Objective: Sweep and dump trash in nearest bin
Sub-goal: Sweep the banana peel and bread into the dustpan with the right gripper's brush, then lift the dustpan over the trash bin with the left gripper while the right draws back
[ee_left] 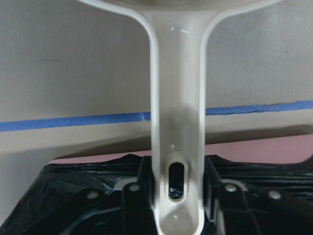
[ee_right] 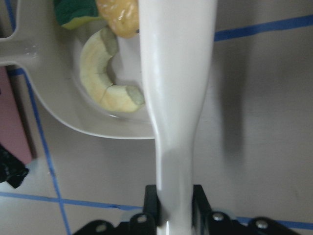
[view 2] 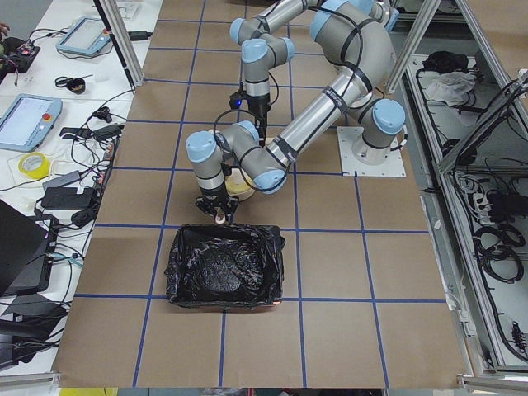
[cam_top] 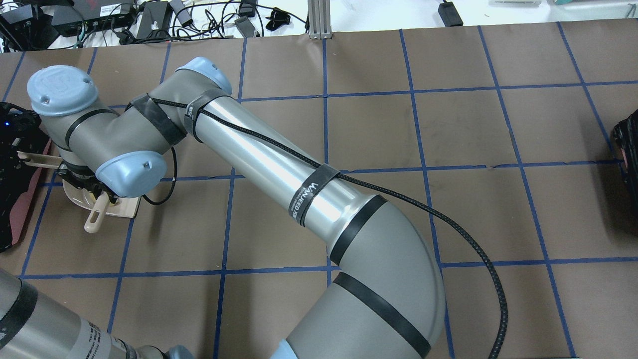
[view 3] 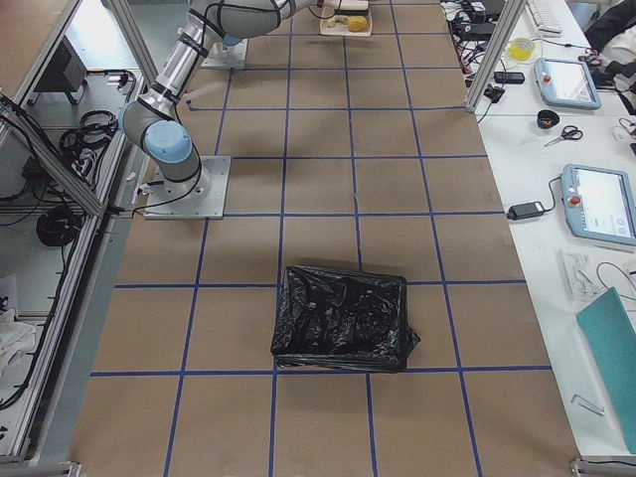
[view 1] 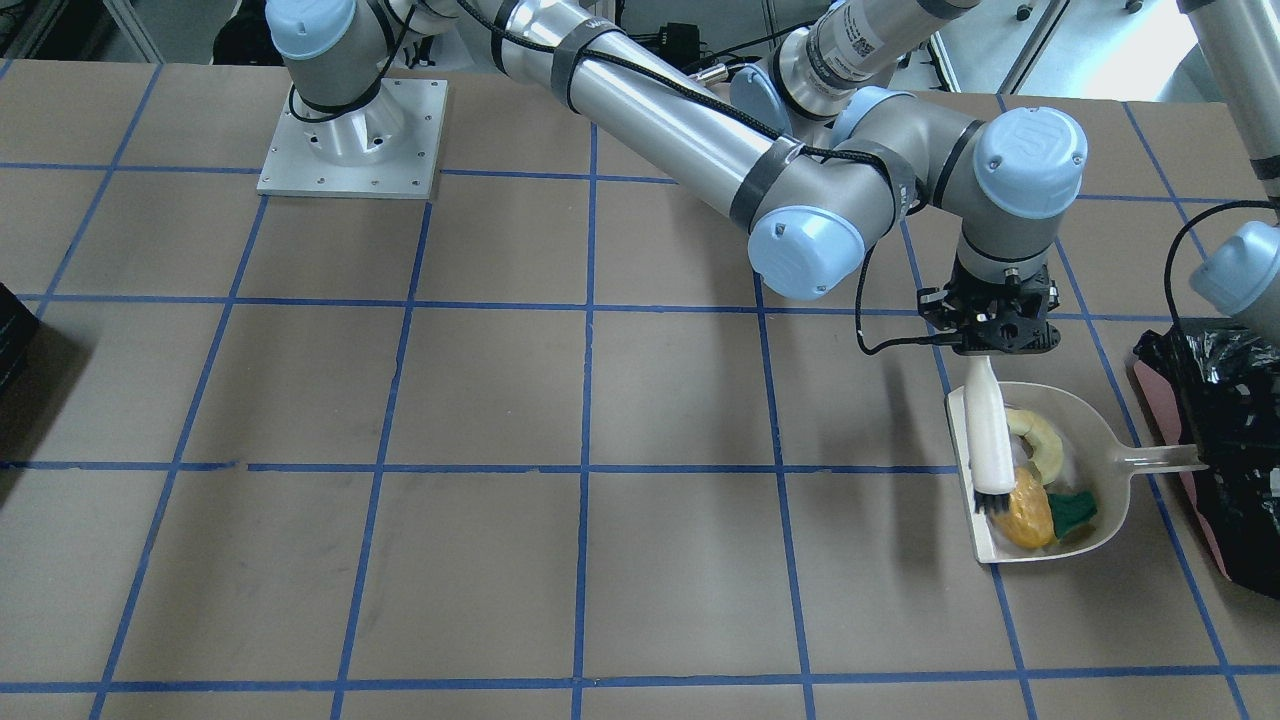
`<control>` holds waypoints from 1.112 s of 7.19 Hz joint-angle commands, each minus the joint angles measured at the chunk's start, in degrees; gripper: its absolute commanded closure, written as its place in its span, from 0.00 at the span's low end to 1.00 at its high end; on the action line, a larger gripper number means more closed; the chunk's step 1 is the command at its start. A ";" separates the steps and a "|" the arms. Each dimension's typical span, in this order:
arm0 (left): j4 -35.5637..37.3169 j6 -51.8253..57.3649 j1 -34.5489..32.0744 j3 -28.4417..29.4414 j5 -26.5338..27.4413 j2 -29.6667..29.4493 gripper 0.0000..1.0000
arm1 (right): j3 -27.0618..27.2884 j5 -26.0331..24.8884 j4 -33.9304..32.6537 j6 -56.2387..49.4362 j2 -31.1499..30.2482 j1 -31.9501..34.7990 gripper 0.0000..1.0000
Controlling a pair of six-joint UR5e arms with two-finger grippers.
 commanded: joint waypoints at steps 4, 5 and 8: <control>-4.61 -2.04 0.17 0.27 -7.28 2.32 1.00 | 30.26 -8.66 1.21 -7.06 -19.92 -6.71 1.00; -5.41 -2.32 0.35 0.10 -9.23 2.85 1.00 | 35.80 -9.01 -0.90 -8.81 -23.52 -7.76 1.00; -11.03 -5.91 2.36 1.15 -15.38 5.04 1.00 | 54.87 -15.42 -1.71 -16.89 -33.02 -10.66 1.00</control>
